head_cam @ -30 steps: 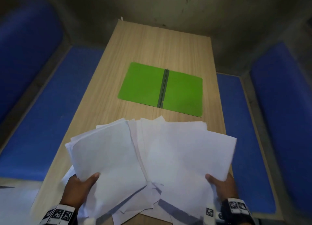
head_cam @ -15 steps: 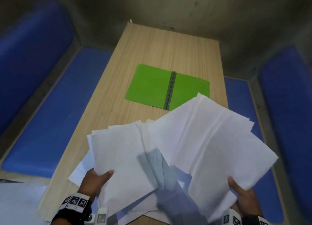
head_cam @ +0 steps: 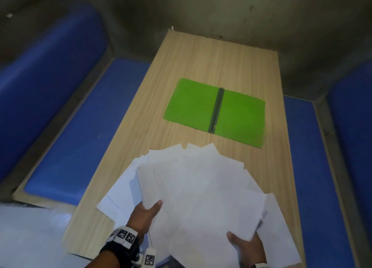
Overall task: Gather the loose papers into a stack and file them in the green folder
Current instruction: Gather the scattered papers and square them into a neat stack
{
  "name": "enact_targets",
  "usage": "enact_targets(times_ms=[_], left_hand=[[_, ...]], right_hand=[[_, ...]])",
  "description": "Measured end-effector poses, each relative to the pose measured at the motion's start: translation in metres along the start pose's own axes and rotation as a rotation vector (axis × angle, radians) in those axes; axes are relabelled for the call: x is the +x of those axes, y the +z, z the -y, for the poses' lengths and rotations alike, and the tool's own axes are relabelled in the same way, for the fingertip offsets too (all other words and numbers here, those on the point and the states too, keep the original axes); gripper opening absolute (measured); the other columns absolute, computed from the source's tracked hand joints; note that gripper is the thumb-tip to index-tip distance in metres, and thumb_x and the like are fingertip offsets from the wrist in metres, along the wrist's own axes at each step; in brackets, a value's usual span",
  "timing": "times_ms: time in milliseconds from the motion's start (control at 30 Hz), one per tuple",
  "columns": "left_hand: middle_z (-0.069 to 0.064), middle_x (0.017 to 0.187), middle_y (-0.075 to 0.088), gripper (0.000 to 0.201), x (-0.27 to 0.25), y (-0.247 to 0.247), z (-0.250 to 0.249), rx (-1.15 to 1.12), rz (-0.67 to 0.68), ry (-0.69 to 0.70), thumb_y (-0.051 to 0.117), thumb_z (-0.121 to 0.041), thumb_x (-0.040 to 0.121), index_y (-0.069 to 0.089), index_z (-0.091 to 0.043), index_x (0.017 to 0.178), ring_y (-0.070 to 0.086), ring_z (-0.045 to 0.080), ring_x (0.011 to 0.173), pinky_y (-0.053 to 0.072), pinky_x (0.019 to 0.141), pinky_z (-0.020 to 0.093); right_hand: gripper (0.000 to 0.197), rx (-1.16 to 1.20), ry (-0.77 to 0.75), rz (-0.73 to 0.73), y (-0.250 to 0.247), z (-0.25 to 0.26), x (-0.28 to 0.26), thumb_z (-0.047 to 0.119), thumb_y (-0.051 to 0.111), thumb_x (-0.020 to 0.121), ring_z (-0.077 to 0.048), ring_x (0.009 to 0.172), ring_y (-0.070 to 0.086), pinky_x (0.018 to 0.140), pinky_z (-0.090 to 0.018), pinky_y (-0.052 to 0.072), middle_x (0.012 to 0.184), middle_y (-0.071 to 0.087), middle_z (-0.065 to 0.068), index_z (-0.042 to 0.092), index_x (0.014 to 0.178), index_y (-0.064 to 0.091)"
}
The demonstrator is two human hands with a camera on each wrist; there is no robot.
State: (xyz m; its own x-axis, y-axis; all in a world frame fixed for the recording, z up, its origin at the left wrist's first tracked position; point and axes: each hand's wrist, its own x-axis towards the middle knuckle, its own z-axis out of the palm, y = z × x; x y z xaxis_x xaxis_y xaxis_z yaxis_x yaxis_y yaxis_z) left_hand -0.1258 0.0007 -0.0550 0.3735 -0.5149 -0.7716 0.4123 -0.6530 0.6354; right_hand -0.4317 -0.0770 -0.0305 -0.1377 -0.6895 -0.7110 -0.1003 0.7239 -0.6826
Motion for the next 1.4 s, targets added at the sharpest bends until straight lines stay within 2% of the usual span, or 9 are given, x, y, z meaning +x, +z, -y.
enact_targets(times_ms=[100,200,400,533,667,900,1067,1233,1400], left_hand=[[0.010,0.099,0.078,0.049,0.002,0.003,-0.001,0.062,-0.072,0.014,0.078,-0.039,0.073,0.067,-0.017,0.115,0.075,0.033,0.088,0.061,0.082,0.052],[0.007,0.094,0.078,0.040,0.000,0.003,-0.007,0.172,-0.070,0.066,0.075,-0.035,0.078,0.067,-0.016,0.113,0.075,0.029,0.084,0.061,0.081,0.049],[0.007,0.090,0.079,0.038,0.009,0.000,-0.015,0.228,-0.052,0.100,0.074,-0.037,0.082,0.070,-0.013,0.111,0.076,0.028,0.081,0.061,0.079,0.045],[0.003,0.095,0.080,0.046,0.017,0.008,-0.021,0.164,-0.011,0.103,0.074,-0.056,0.079,0.071,-0.021,0.108,0.077,0.027,0.087,0.061,0.083,0.047],[0.009,0.097,0.077,0.037,0.025,0.014,-0.024,0.154,-0.082,0.104,0.068,-0.040,0.089,0.068,-0.013,0.116,0.073,0.031,0.088,0.058,0.087,0.049],[0.012,0.092,0.078,0.020,0.031,0.013,-0.024,0.155,-0.048,0.048,0.065,-0.029,0.089,0.070,-0.015,0.104,0.073,0.035,0.086,0.059,0.086,0.049],[0.011,0.090,0.080,0.035,0.032,0.002,-0.029,0.194,0.040,0.041,0.066,-0.035,0.075,0.072,-0.013,0.102,0.074,0.036,0.089,0.057,0.090,0.053],[0.019,0.094,0.078,0.041,0.036,-0.006,-0.037,0.215,0.117,0.002,0.068,-0.027,0.067,0.074,-0.007,0.101,0.071,0.043,0.095,0.053,0.094,0.057],[0.020,0.096,0.077,0.051,0.051,-0.013,-0.035,0.277,0.184,-0.027,0.073,-0.033,0.060,0.075,-0.008,0.105,0.071,0.045,0.096,0.051,0.097,0.061]], right_hand=[[0.079,-0.092,-0.029,0.003,-0.002,0.013,-0.002,0.000,0.090,0.051,-0.017,0.079,0.060,0.068,-0.016,0.051,0.100,0.066,-0.012,0.001,0.122,0.057],[0.068,-0.284,-0.043,-0.010,-0.013,0.032,0.010,0.037,0.090,0.045,-0.022,0.087,0.061,0.088,-0.029,0.044,0.094,0.069,-0.009,0.011,0.102,0.064],[0.048,-0.590,-0.143,-0.079,-0.016,0.059,0.047,0.014,0.074,0.079,-0.034,0.111,0.060,0.095,-0.037,0.046,0.118,0.065,-0.019,0.001,0.122,0.057],[0.036,-0.700,-0.057,0.005,0.000,0.064,0.048,0.022,0.063,0.088,-0.031,0.104,0.061,0.082,-0.027,0.043,0.107,0.065,-0.011,-0.004,0.112,0.060],[0.040,-0.734,0.054,0.095,0.005,0.059,0.047,0.021,0.071,0.082,-0.024,0.094,0.058,0.078,-0.026,0.041,0.102,0.062,-0.015,-0.008,0.106,0.058],[0.019,-0.726,-0.250,-0.063,0.001,0.068,0.054,0.018,0.070,0.084,-0.020,0.078,0.055,0.075,-0.024,0.038,0.072,0.057,0.002,0.014,0.071,0.056],[0.028,-0.708,-0.263,-0.134,0.010,0.088,0.068,0.024,0.059,0.091,-0.027,0.099,0.061,0.088,-0.028,0.044,0.109,0.067,-0.013,0.003,0.107,0.065],[0.032,-1.000,-0.129,0.047,0.028,0.103,0.085,0.035,0.065,0.085,-0.012,0.061,0.050,0.047,-0.018,0.036,0.064,0.053,0.006,0.015,0.064,0.052],[0.039,-0.761,-0.210,0.037,0.045,0.106,0.093,0.018,0.079,0.073,-0.020,0.085,0.057,0.074,-0.024,0.044,0.096,0.064,-0.004,0.008,0.105,0.058]])
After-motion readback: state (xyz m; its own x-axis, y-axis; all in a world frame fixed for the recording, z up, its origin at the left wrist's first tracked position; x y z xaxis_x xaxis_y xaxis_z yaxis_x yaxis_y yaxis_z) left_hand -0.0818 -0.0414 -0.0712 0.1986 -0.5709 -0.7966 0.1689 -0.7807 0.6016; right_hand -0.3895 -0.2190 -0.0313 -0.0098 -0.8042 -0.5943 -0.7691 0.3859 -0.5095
